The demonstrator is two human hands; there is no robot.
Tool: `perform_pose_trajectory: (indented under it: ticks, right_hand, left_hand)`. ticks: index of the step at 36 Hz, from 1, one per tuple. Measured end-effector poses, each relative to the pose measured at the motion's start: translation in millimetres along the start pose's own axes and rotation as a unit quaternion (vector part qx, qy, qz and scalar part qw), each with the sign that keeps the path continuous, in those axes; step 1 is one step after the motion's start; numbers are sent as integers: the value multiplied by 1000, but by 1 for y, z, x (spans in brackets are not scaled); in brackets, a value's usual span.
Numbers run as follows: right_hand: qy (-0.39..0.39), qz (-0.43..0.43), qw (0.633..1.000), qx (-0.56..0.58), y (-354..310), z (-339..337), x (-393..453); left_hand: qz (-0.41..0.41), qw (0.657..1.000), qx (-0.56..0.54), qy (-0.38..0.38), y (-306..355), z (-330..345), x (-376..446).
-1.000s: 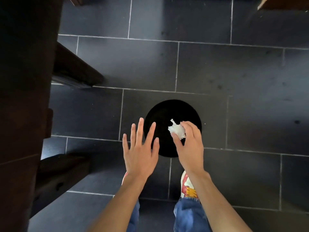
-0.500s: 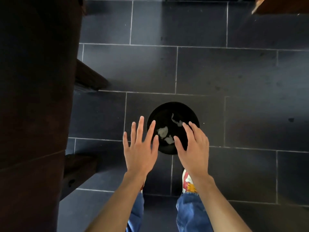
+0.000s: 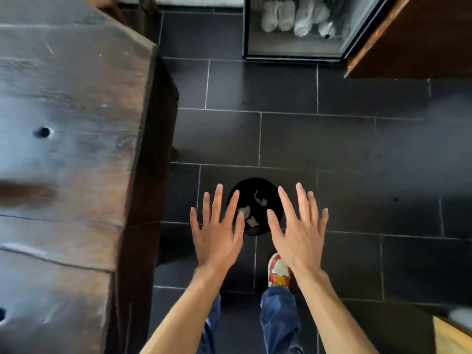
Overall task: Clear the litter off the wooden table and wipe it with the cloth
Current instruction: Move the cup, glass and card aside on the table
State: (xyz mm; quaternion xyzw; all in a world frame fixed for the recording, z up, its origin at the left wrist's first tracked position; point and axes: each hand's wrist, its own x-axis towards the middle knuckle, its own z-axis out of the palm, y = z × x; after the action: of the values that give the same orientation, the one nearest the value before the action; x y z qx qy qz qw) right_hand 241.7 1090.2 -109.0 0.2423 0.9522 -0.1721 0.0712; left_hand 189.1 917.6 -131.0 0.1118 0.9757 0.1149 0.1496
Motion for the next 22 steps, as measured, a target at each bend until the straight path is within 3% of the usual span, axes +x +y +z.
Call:
perform_pose_trajectory:
  ticks: [9,16,22]
  right_hand:
    - [-15,-23,1000,-9,-30,-114,-43]
    - [8,19,1000,19,-50,-203,-86]
    - [30,-1,1000,8,-57,-261,-126]
  left_hand:
    - [1,1000,5,8,32,-129,-68]
    - [7,1000,2,19,55,-211,-120]
    - [39,999,-2,26,77,-269,-155]
